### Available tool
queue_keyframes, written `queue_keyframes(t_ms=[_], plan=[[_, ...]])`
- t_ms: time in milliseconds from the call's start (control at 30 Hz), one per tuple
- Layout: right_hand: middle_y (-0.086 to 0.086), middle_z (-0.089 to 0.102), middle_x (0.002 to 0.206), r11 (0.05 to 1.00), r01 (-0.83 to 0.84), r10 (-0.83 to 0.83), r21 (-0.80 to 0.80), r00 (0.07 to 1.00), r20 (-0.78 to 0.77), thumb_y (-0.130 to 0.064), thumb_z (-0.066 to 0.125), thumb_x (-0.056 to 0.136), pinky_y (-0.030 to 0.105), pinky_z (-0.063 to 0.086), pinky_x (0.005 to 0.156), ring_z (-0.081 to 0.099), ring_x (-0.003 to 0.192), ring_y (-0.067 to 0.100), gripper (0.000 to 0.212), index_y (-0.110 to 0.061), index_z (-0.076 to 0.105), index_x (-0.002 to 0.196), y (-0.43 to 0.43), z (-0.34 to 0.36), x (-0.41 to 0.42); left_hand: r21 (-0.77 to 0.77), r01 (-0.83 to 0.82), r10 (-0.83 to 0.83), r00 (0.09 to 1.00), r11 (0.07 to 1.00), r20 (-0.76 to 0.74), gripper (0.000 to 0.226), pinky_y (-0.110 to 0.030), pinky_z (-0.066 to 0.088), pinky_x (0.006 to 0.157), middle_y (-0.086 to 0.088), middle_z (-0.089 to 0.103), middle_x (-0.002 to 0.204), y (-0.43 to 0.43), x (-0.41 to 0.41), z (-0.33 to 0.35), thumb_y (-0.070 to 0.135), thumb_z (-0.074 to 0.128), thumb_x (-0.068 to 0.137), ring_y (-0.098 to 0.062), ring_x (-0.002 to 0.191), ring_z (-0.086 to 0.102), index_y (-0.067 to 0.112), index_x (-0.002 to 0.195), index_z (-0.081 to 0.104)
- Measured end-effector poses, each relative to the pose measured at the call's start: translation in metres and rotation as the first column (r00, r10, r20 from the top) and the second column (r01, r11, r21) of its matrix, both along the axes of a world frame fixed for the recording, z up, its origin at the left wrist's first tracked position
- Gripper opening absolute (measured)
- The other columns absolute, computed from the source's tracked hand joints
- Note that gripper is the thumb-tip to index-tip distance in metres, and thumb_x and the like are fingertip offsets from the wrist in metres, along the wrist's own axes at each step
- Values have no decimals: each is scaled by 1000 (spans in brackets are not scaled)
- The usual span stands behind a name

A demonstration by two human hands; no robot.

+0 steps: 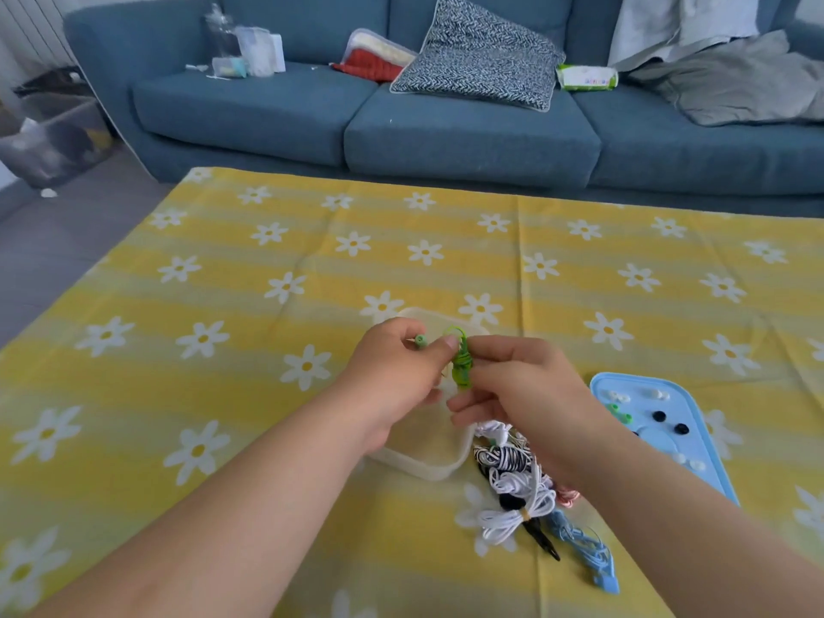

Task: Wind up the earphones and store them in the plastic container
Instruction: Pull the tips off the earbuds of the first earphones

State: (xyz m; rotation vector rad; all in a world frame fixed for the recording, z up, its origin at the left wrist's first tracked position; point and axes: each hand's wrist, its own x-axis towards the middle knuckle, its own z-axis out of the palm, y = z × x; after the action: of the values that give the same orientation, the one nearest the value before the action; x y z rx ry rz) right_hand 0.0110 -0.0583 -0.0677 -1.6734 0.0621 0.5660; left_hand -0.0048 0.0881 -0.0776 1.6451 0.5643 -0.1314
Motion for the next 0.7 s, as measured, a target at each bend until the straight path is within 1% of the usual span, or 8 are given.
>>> queue_keyframes(t_ms=[67, 133, 200, 333, 367, 433, 533, 700], plan=[[1, 72, 104, 997, 23, -16, -75, 996, 88, 9, 44, 93, 44, 62, 68, 72, 58, 29, 48, -11, 58, 134, -6, 2, 2, 40, -9, 9, 1000, 999, -5, 40, -37, 62, 82, -5, 66, 101, -1, 4, -7, 23, 73, 93, -24, 83, 72, 17, 130, 57], [-13, 67, 117, 993, 76, -60, -96, 985, 160, 10, 42, 90, 37, 56, 55, 66, 49, 27, 54, -14, 58, 136, -12, 3, 4, 90, -2, 4, 1000, 996, -20, 44, -43, 57, 97, -9, 67, 115, -3, 8, -12, 16, 71, 91, -27, 99, 72, 19, 133, 58], [-11, 68, 120, 990, 125, -112, -65, 979, 168, 12, 40, 88, 33, 51, 48, 61, 44, 22, 55, -13, 63, 131, -20, 2, 7, 142, 45, -39, 998, 989, -44, 57, -45, 53, 104, -11, 65, 130, -7, 12, -13, 8, 66, 88, -30, 116, 66, 20, 142, 54], [1, 74, 113, 987, 153, -146, -45, 981, 127, 14, 36, 87, 42, 62, 61, 63, 48, 19, 52, -12, 70, 115, -28, -1, 8, 242, 173, -159, 984, 955, -74, 67, -42, 54, 102, -5, 62, 135, -14, 16, -13, 6, 59, 87, -30, 119, 64, 19, 151, 45], [4, 76, 105, 986, 154, -146, -57, 981, 125, 13, 36, 87, 45, 64, 67, 65, 50, 20, 50, -14, 72, 111, -32, -1, 7, 316, 213, -201, 977, 925, -71, 61, -39, 53, 101, -2, 61, 133, -16, 15, -10, 9, 60, 89, -29, 120, 63, 18, 148, 47], [6, 78, 95, 986, 150, -138, -75, 980, 140, 9, 41, 91, 47, 64, 72, 68, 55, 22, 43, -15, 74, 105, -39, 0, 6, 584, 324, -320, 940, 744, -114, 46, -36, 51, 99, -1, 60, 130, -18, 12, -1, 20, 61, 94, -27, 122, 60, 18, 139, 52], [5, 76, 101, 987, 152, -142, -45, 973, 180, 0, 52, 98, 34, 60, 57, 67, 57, 18, 27, -12, 74, 103, -51, 3, 0, 821, 347, -438, 889, 453, -134, 39, -42, 51, 100, 0, 55, 136, -22, 3, 11, 28, 60, 95, -25, 123, 57, 20, 133, 57], [10, 77, 98, 985, 131, -111, -109, 979, 172, -8, 60, 97, 31, 55, 56, 69, 59, 15, 16, -14, 73, 102, -74, 4, -9, 864, 243, -567, 821, 441, 59, 22, -40, 52, 88, 4, 65, 116, -35, -8, 11, 22, 59, 96, -22, 102, 62, 23, 117, 68]])
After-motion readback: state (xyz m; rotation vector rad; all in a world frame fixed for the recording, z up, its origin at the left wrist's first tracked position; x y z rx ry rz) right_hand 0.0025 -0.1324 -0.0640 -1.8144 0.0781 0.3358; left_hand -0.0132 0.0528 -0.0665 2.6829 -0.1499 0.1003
